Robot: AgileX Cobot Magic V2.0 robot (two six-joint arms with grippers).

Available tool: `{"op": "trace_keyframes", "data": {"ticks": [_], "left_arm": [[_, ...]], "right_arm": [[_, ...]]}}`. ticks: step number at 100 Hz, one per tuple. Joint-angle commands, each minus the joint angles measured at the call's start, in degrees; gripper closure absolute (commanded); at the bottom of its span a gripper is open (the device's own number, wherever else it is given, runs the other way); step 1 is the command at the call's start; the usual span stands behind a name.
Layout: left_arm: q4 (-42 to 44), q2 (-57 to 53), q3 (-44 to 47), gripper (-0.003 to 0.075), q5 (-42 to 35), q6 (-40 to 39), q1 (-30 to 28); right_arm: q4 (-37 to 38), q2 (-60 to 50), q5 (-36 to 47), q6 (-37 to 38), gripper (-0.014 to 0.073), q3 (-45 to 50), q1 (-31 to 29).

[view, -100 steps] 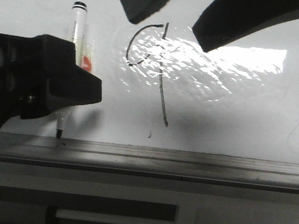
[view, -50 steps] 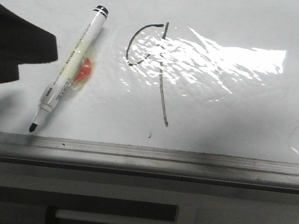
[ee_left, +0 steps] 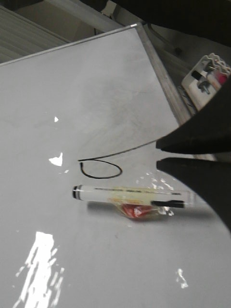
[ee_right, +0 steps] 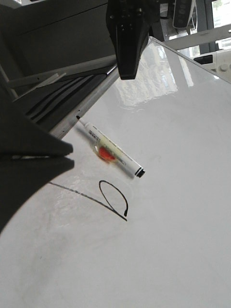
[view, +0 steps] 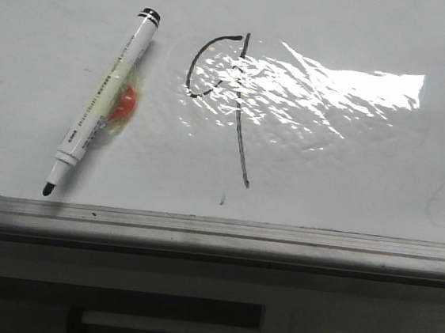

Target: Write number 9 on whiteboard

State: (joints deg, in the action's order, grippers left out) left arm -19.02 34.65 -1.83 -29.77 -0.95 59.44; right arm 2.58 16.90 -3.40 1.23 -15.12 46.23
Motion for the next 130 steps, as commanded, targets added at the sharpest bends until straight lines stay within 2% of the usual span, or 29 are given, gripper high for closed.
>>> {"op": "trace_keyframes", "data": {"ticks": [1, 20, 130], "left_arm": [[0.98, -0.90, 0.96, 0.0741, -3.41, 0.33, -0.03], [0.98, -1.02, 2.89, 0.0741, -3.23, 0.33, -0.03], [0.98, -1.02, 2.89, 0.0741, -3.58, 0.33, -0.03]], "right_arm": [[1.09, -3.92, 5.72, -0.60, 0.0656, 2.08, 0.01], [1.09, -9.17, 5.31, -0.60, 0.0656, 5.65, 0.01], [1.09, -9.28, 4.91, -0.60, 0.0656, 7.06, 0.01]]}}
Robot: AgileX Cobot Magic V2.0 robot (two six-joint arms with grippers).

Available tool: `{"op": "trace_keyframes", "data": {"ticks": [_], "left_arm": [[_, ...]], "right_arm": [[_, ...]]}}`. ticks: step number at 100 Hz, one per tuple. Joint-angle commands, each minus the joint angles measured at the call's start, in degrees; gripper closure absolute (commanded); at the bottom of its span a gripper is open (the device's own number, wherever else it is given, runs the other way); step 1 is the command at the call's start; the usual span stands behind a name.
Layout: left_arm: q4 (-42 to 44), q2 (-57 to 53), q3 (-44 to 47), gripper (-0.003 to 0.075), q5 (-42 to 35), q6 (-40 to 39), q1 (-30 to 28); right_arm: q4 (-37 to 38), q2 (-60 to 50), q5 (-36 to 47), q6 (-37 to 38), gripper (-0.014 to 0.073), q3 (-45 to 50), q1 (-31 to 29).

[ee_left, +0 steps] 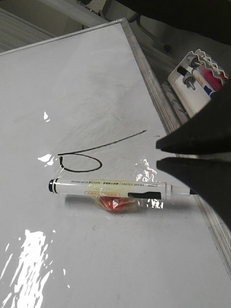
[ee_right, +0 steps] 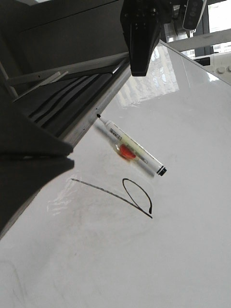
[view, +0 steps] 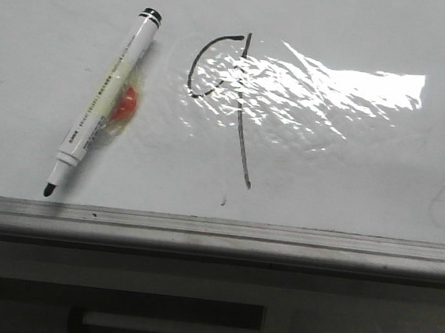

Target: Write number 9 on whiteboard

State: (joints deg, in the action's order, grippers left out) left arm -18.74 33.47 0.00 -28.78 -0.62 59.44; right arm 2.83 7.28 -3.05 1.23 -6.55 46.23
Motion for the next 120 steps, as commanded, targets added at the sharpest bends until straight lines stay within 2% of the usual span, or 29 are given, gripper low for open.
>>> {"op": "trace_keyframes", "data": {"ticks": [1, 12, 24, 33, 56, 75, 90, 104, 120], "left_arm": [[0.70, 0.17, 1.06, 0.0741, -4.56, 0.00, -0.03], [5.95, 0.13, 1.06, 0.0741, -4.20, 0.00, -0.55], [11.52, -0.08, 1.06, 0.0741, 0.11, 0.00, -4.68], [12.27, -1.63, 1.06, 0.0741, 4.13, 0.00, -9.81], [16.53, -11.71, 1.06, 0.0741, 8.49, 0.00, -24.45], [17.15, -24.29, 1.06, 0.0741, 21.57, 0.00, -36.98], [17.14, -30.96, 1.06, 0.0741, 26.62, 0.00, -45.24], [17.39, -35.52, 1.16, 0.0741, 30.20, 0.00, -50.09], [18.74, -35.28, 1.09, 0.0741, 36.68, 0.00, -52.52]], "right_arm": [[0.83, 0.34, 4.57, -0.60, 0.0656, -1.51, 0.01], [0.83, 0.34, 4.57, -0.60, 0.0656, -1.51, 0.01], [0.83, 0.34, 4.57, -0.60, 0.0656, -1.51, 0.01], [0.83, 0.34, 4.57, -0.60, 0.0656, -1.51, 0.01], [0.83, 0.34, 4.57, -0.60, 0.0656, -1.51, 0.01], [0.83, 0.34, 4.57, -0.60, 0.0656, -1.51, 0.01], [0.83, 0.34, 4.57, -0.60, 0.0656, -1.51, 0.01], [0.83, 0.34, 4.57, -0.60, 0.0656, -1.51, 0.01], [0.83, 0.34, 4.57, -0.60, 0.0656, -1.51, 0.01]]}}
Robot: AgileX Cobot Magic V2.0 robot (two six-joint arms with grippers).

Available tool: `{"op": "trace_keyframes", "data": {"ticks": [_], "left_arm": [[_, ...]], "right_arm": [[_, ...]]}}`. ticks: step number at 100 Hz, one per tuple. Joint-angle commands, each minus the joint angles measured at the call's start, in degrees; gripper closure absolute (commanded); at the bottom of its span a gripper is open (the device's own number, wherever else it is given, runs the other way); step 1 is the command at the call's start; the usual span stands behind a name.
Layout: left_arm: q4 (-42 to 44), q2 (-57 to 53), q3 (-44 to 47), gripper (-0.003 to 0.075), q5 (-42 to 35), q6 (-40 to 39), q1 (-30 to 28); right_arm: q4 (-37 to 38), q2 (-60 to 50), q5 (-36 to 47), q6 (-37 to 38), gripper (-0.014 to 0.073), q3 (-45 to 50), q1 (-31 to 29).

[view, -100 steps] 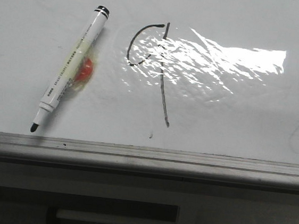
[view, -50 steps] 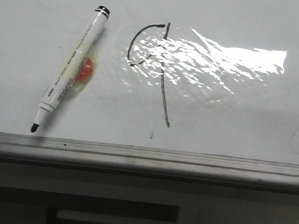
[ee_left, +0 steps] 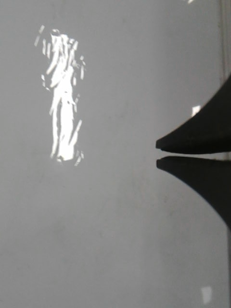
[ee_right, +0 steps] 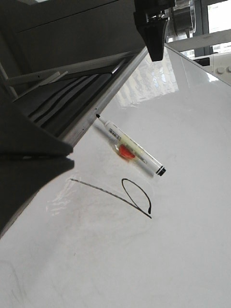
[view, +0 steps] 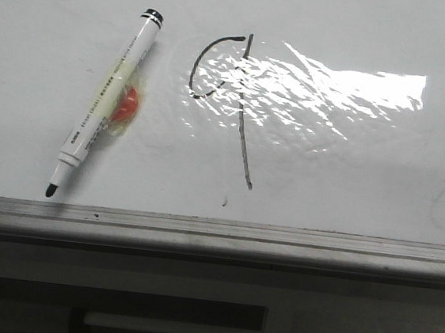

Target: Write number 9 on whiteboard

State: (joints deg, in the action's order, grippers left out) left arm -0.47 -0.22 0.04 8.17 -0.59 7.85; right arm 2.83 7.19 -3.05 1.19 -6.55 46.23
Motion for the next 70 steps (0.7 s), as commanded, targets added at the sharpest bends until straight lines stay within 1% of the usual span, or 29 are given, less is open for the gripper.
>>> {"op": "trace_keyframes", "data": {"ticks": [1, 8, 17, 70], "left_arm": [[0.47, -1.60, 1.04, 0.0741, -0.01, -0.03, -1.14], [0.47, -1.60, 1.14, 0.0741, 2.76, -0.03, -1.72], [0.07, -1.60, 1.14, 0.0741, 8.48, -0.03, -2.22], [-0.19, -1.60, 1.03, 0.0741, 8.61, -0.03, -2.20]], "right_arm": [[0.83, 0.43, 4.57, -0.56, 0.0656, -1.51, 0.01], [0.83, 0.43, 4.57, -0.56, 0.0656, -1.51, 0.01], [0.83, 0.43, 4.57, -0.56, 0.0656, -1.51, 0.01], [0.83, 0.43, 4.57, -0.56, 0.0656, -1.51, 0.01]]}}
